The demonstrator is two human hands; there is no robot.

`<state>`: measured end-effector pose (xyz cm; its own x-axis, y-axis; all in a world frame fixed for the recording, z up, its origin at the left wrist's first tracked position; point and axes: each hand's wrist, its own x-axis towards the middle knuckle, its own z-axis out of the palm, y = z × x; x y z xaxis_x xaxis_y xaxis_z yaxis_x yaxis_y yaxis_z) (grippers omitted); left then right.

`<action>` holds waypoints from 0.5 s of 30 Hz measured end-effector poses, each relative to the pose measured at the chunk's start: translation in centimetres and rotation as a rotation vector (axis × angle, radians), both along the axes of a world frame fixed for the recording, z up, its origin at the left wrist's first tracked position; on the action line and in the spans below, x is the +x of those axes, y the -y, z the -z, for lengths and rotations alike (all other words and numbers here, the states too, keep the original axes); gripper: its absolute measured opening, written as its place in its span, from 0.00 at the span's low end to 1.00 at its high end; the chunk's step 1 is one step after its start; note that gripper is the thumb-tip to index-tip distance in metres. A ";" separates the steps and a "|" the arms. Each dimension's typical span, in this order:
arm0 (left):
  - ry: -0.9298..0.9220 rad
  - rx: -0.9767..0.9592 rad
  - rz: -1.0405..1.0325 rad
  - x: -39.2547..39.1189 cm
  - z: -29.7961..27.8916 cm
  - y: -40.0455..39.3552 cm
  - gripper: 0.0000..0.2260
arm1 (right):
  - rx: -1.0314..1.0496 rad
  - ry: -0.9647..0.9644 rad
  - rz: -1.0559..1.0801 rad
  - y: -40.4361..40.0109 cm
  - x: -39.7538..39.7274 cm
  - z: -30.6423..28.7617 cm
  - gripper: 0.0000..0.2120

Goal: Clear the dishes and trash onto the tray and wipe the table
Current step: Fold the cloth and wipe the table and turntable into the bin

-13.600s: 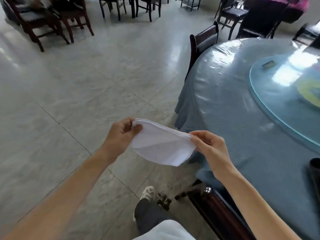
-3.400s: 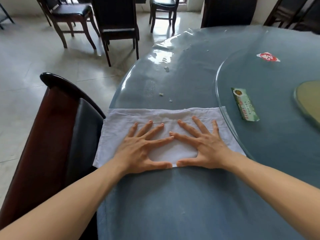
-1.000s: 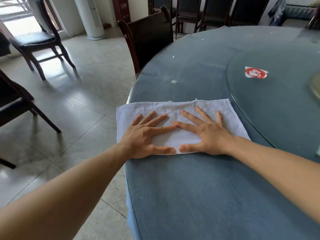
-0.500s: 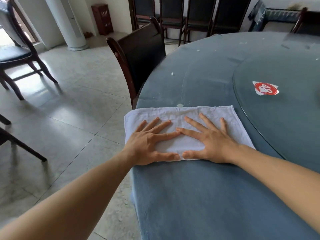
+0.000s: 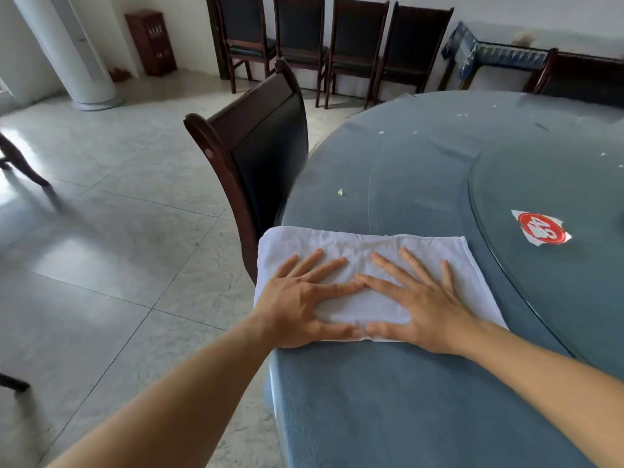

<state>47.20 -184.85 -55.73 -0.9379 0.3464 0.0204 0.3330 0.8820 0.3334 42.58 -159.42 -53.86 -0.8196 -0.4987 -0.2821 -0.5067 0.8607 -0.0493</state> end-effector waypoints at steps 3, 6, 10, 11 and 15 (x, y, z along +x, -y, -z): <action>0.003 0.007 0.024 -1.2 0.0 0.5 0.34 | 0.001 0.009 0.013 0.4 -0.8 -0.1 0.45; 0.015 -0.002 0.046 -2.6 -0.1 0.9 0.34 | -0.002 0.005 0.029 0.7 -1.6 -0.1 0.46; 0.009 -0.010 0.067 -4.4 -0.2 1.5 0.34 | -0.003 0.007 0.039 1.3 -3.1 -0.1 0.45; 0.009 -0.012 0.073 -5.0 -0.1 1.7 0.34 | -0.003 0.005 0.042 1.4 -3.5 -0.1 0.45; 0.007 -0.026 0.095 -8.0 0.0 2.5 0.33 | -0.028 0.000 0.084 2.0 -5.6 0.1 0.43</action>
